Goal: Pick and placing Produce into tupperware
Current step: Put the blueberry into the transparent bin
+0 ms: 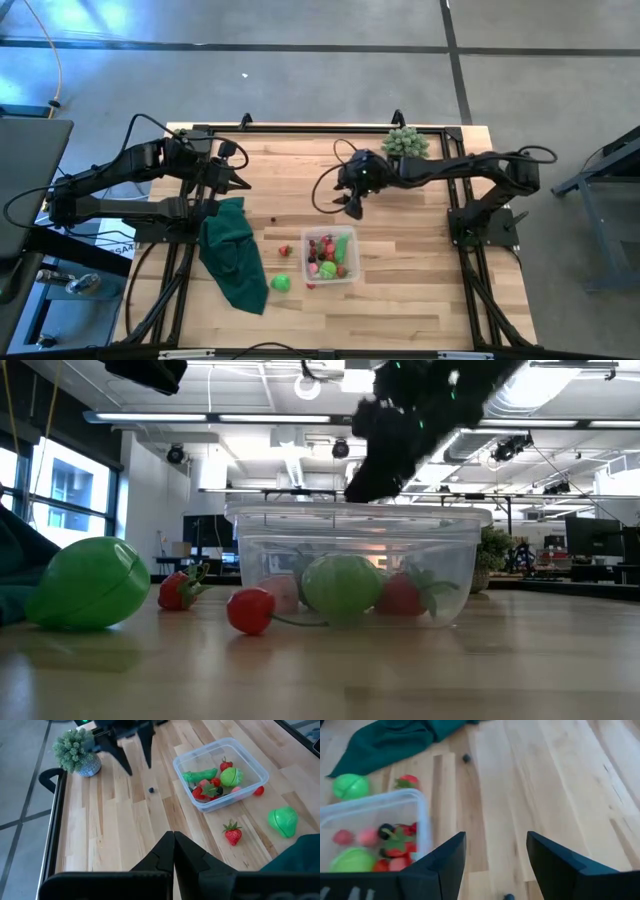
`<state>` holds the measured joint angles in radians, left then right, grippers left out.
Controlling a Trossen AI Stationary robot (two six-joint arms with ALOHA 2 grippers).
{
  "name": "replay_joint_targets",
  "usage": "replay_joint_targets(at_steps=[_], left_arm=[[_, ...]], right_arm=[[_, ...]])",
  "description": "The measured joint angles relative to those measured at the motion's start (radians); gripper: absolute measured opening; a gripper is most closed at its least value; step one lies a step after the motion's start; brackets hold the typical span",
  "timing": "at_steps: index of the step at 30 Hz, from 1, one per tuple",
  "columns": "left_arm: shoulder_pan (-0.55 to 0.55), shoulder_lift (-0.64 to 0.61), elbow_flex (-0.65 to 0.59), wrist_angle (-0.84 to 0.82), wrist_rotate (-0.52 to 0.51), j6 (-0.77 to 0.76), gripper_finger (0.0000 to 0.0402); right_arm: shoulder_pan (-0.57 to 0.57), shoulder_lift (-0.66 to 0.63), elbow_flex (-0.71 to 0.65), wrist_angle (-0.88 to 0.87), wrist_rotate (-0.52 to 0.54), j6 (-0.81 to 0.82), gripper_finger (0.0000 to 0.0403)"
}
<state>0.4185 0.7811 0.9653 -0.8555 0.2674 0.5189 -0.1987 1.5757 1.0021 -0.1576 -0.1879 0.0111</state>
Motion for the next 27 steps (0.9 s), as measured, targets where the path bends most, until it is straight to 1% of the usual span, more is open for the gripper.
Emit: replay_joint_targets(at_steps=[4,7,11,13,17,21,27], left_arm=[[0.0,0.0,0.0,0.0,0.0,0.0,0.0001],[0.0,0.0,0.0,0.0,0.0,0.0,0.0001],[0.0,0.0,0.0,0.0,0.0,0.0,0.0001],[0.0,0.0,0.0,0.0,0.0,0.0,0.0001],[0.0,0.0,0.0,0.0,0.0,0.0,0.0001],[0.0,0.0,0.0,0.0,0.0,0.0,0.0001],[0.0,0.0,0.0,0.0,0.0,0.0,0.0001]], right_arm=[[-0.023,0.0,-0.155,0.231,0.01,-0.01,0.0201],[-0.025,0.0,-0.27,0.401,0.043,-0.051,0.0201],[-0.024,0.0,-0.428,0.615,0.087,-0.055,0.0201],[-0.024,0.0,-0.49,0.693,0.107,-0.055,0.0201],[-0.024,0.0,-0.548,0.715,0.127,-0.077,0.0201],[-0.024,0.012,-0.565,0.715,0.128,-0.102,0.0201],[-0.024,0.089,-0.566,0.783,0.105,-0.099,0.0201]])
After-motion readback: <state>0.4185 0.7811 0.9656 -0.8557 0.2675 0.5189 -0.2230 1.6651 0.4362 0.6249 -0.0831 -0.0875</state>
